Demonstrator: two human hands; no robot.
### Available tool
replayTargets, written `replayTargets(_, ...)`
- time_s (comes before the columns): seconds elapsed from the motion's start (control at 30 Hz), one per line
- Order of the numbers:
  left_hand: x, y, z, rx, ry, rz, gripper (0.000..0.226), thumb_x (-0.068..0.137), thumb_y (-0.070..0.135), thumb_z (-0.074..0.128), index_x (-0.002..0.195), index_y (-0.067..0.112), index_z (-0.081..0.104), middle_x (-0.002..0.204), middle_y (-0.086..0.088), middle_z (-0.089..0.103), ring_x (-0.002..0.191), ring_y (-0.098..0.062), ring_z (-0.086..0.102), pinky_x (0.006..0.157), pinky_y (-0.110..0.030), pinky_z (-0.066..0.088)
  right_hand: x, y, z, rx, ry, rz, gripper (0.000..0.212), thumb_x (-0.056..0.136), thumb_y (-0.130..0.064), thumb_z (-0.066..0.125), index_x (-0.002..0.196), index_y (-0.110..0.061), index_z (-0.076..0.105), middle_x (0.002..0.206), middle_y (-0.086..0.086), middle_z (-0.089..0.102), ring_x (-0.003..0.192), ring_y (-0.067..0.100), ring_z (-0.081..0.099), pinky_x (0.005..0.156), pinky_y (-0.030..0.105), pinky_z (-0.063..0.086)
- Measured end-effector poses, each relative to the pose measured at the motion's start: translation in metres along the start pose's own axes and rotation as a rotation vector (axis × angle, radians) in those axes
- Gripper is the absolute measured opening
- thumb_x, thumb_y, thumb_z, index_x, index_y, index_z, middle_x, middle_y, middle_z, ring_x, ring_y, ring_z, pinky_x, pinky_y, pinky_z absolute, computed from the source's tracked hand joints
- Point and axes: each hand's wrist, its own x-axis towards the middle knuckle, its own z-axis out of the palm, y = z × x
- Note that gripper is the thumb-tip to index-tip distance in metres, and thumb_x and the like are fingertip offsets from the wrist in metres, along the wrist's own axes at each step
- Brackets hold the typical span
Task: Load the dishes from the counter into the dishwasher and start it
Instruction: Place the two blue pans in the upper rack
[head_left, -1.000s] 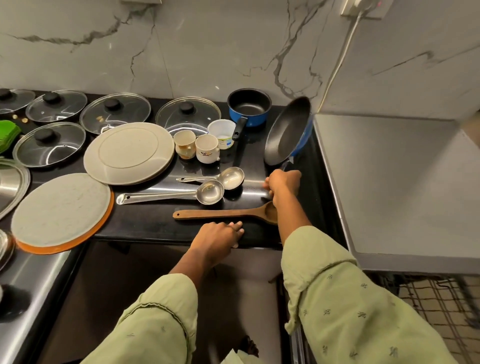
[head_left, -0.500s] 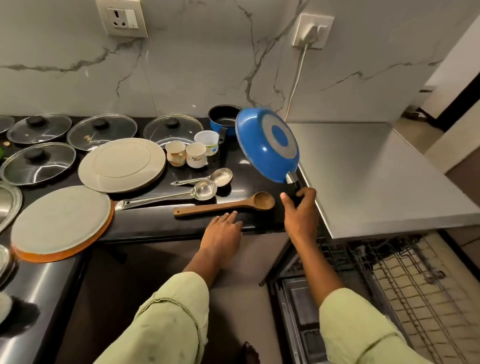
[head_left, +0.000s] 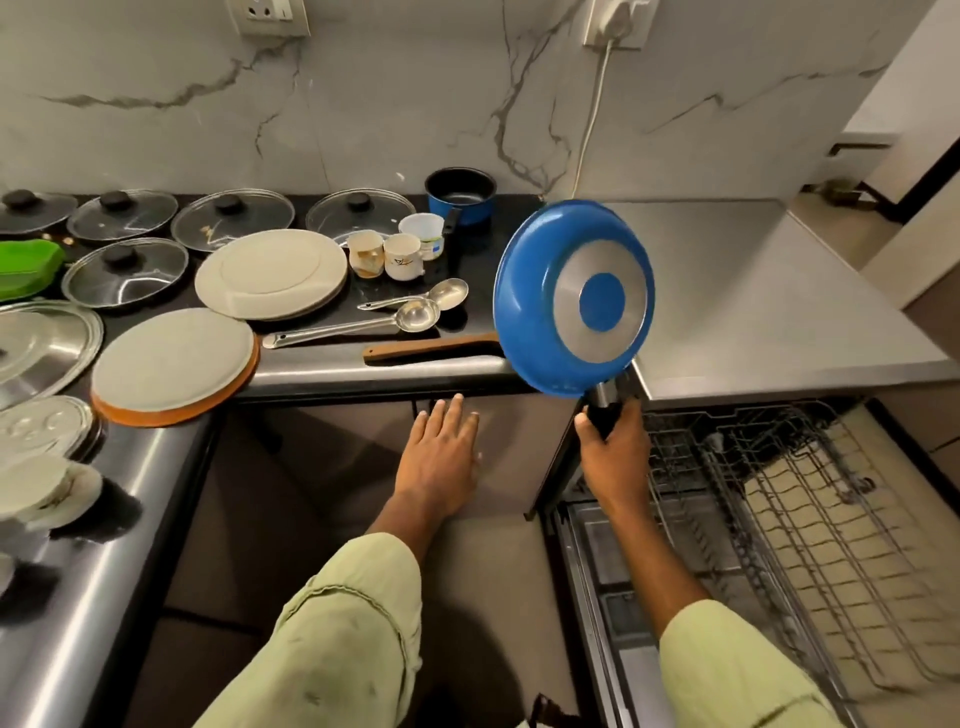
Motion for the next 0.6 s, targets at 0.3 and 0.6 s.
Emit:
replayTargets(0.3, -0.043, 0.078, 0.022, 0.026, 0.013, -0.083, 0.061, 0.106, 0.033, 0.035, 0.159, 0.018, 0.011, 0.166, -0.010, -0.002, 0.153, -0.029, -0.003, 0.123, -0.043, -0.001, -0.024, 0.058, -0.071, -0.182, -0.206, -0.018, 0.028, 0.085, -0.012, 0.072, 0.111, -0.006, 0.063, 0.108, 0.012, 0.064, 0.103, 0.031, 0.061, 0.087, 0.036, 0.048)
replayTargets(0.6, -0.116, 0.171, 0.069, 0.034, -0.075, -0.182, 0.067, 0.106, 0.036, 0.035, 0.159, 0.021, -0.003, 0.165, -0.008, -0.014, 0.151, -0.030, -0.012, 0.119, -0.044, -0.008, -0.057, 0.118, -0.145, -0.205, -0.319, 0.001, 0.034, 0.087, -0.002, 0.067, 0.120, -0.004, 0.060, 0.114, 0.012, 0.064, 0.106, 0.028, 0.060, 0.082, 0.026, 0.041)
